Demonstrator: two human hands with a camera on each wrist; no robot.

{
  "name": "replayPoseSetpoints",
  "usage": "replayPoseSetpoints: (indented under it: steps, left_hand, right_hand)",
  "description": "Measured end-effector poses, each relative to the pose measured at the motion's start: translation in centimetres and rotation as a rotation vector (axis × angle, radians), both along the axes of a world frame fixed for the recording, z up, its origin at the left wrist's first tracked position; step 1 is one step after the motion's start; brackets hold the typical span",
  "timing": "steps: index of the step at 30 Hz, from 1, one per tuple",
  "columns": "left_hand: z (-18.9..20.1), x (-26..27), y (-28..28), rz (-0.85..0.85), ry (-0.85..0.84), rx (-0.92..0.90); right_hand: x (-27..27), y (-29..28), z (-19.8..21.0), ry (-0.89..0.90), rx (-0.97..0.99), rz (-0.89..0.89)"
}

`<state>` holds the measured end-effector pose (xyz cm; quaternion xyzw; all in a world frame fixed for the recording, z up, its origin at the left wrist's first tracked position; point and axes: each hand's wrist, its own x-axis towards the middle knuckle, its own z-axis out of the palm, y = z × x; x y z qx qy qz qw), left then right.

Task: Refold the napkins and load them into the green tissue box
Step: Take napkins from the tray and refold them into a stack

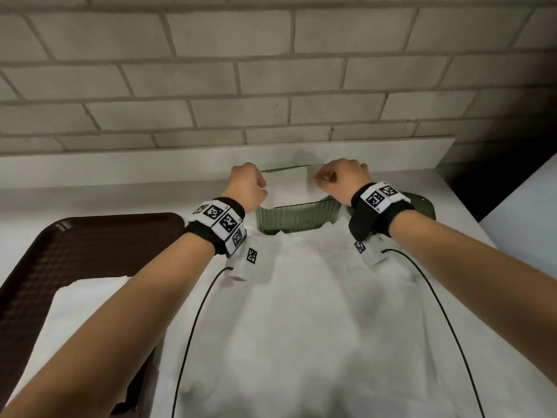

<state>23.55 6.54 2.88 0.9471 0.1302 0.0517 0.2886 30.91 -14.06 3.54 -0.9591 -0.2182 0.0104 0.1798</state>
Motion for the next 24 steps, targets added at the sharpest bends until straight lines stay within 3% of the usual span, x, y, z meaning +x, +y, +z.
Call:
replayPoseSetpoints:
  steps: [5,9,15,24]
  left_hand:
    - [-0.3,0.6,-0.5,-0.111,0.095,0.124]
    - [-0.8,0.1,-0.1,-0.004,0.036,0.223]
    - [-2.1,-0.5,1.1,0.043,0.042,-0.122]
    - [-1.9,-0.3,0.6,0.031,0.017,-0.184]
  right_hand:
    - [0.1,-0.1,-1.5,-0.035,-0.237,0.096]
    - [-0.2,-0.8,-2.0,-0.166,-0.113,0.008]
    - [0.5,-2.2,-3.3,0.026,0.143,-0.128]
    - [0.2,-2.7,-3.8,0.050,0.182,-0.201]
